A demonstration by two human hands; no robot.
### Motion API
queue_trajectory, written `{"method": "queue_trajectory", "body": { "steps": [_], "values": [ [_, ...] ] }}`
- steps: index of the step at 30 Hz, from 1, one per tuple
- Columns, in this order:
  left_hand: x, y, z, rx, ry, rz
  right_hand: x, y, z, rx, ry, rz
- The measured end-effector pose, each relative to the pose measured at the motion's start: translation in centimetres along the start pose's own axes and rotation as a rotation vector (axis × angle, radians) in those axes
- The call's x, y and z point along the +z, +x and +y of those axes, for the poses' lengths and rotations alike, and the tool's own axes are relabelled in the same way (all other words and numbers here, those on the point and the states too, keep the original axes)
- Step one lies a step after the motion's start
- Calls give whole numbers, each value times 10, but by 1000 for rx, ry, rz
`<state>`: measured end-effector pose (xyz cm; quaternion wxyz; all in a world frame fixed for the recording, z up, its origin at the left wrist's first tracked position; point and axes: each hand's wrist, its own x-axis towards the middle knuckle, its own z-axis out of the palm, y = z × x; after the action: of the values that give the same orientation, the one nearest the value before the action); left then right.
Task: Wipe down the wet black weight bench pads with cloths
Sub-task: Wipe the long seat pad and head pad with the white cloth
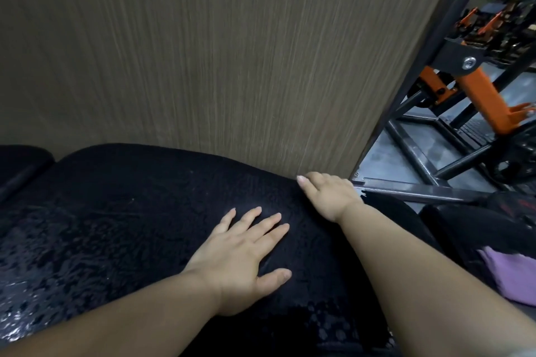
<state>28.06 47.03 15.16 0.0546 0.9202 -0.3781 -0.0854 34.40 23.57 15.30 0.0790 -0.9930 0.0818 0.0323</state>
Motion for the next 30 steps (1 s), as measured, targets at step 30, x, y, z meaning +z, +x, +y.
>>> {"method": "queue_trajectory", "body": {
  "steps": [30],
  "values": [
    [2, 3, -5, 13, -70, -8, 14, 9, -44, 60, 25, 86]
  ]
}}
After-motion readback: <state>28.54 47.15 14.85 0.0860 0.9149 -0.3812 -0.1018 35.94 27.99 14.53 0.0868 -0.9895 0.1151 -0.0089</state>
